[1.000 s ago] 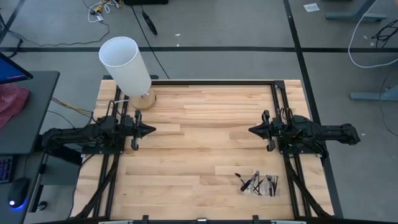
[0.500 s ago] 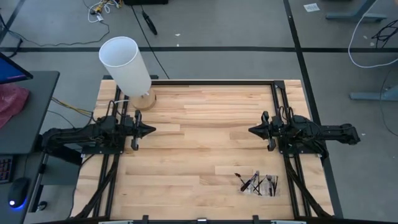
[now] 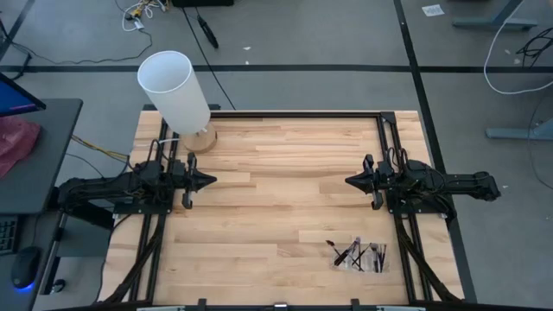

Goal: Pick & Place Makeup Supplies
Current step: Return to Home Position

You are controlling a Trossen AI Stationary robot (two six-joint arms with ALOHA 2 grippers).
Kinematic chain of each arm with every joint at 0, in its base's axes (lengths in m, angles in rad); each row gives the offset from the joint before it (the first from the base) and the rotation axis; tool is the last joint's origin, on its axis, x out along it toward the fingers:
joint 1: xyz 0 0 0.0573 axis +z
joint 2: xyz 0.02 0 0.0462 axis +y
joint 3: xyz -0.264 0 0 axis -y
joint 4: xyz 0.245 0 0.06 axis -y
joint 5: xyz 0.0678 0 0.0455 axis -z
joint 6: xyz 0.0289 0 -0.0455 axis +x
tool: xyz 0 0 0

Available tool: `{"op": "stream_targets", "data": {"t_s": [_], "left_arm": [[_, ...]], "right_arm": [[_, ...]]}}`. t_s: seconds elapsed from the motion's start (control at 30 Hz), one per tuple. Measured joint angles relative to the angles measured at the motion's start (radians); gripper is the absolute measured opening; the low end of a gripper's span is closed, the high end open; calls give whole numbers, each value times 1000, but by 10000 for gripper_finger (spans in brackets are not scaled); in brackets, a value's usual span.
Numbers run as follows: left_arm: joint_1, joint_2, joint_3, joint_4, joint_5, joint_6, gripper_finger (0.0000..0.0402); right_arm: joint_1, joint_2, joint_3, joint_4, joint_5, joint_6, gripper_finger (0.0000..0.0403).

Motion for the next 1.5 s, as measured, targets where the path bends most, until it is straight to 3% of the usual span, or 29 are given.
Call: {"op": "stream_targets", "data": {"t_s": [1.5], "left_arm": [[-17, 0, 0, 0, 0, 0, 5]], "right_arm": [[0, 0, 0, 0, 1, 0, 13]]}}
